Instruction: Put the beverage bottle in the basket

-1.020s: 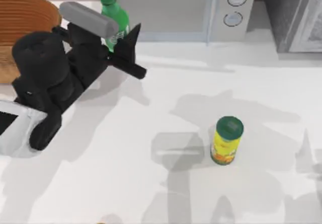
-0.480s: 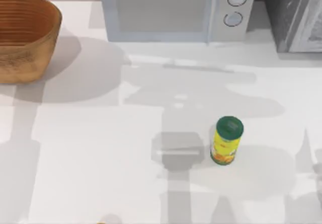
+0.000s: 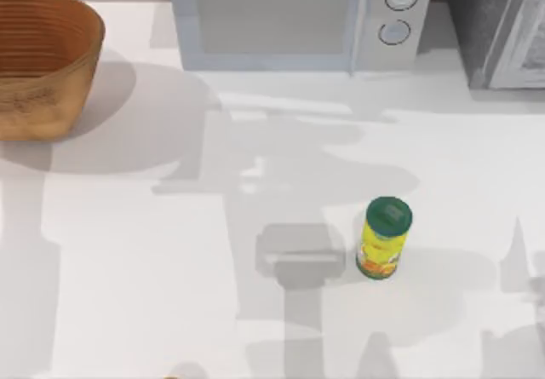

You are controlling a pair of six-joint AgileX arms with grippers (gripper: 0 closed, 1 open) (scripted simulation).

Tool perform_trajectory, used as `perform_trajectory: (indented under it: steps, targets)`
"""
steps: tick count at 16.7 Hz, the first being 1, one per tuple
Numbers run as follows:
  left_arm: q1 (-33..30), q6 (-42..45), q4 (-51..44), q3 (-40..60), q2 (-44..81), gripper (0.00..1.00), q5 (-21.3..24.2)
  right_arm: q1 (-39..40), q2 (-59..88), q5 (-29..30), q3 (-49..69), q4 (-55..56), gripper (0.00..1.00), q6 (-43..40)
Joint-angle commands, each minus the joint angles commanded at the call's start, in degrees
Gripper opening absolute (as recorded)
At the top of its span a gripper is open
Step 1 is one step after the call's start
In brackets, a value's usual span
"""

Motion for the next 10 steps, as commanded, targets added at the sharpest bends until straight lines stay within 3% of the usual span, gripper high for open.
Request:
perform_trajectory:
  steps: [10]
  targets:
    - [-1.1, -0.07, 9.08, 1.65, 10.73, 0.0, -0.88, 0.0, 0.0, 0.0, 0.0, 0.0, 1.0, 0.0]
